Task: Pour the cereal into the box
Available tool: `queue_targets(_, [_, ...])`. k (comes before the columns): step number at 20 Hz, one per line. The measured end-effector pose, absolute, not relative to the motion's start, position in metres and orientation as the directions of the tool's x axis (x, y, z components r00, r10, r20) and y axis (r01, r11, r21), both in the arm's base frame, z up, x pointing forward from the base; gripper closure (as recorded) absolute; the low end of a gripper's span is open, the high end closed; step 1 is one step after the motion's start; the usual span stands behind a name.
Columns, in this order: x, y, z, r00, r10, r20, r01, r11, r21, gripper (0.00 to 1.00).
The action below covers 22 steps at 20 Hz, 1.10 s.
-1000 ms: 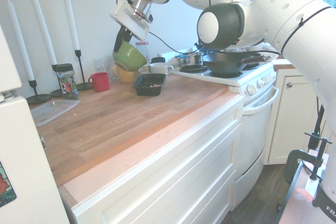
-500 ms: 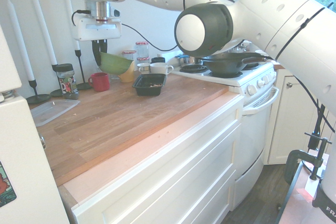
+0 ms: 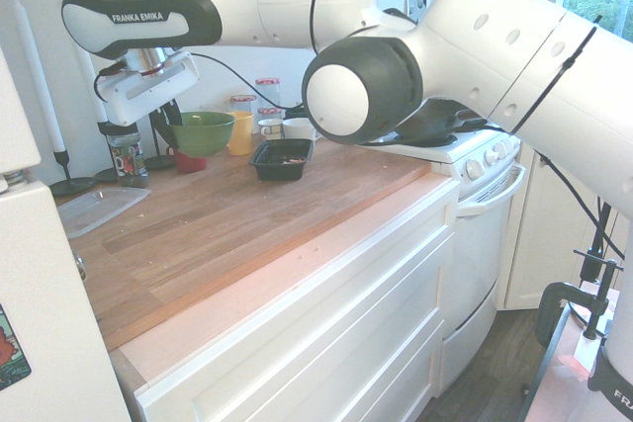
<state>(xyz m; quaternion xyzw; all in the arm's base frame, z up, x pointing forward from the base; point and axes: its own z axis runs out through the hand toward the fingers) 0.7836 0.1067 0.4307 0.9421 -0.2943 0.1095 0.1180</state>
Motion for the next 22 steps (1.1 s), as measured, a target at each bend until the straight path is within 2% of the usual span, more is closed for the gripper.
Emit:
queue_targets(11, [0.784,0.133,0.379,0.797,-0.553,0.244,-0.598,-0.778,0.190,1.00])
queue_targets(22, [0.769,0.208,0.339,0.799,-0.549,0.243,-0.597,-0.774,0.212,1.00])
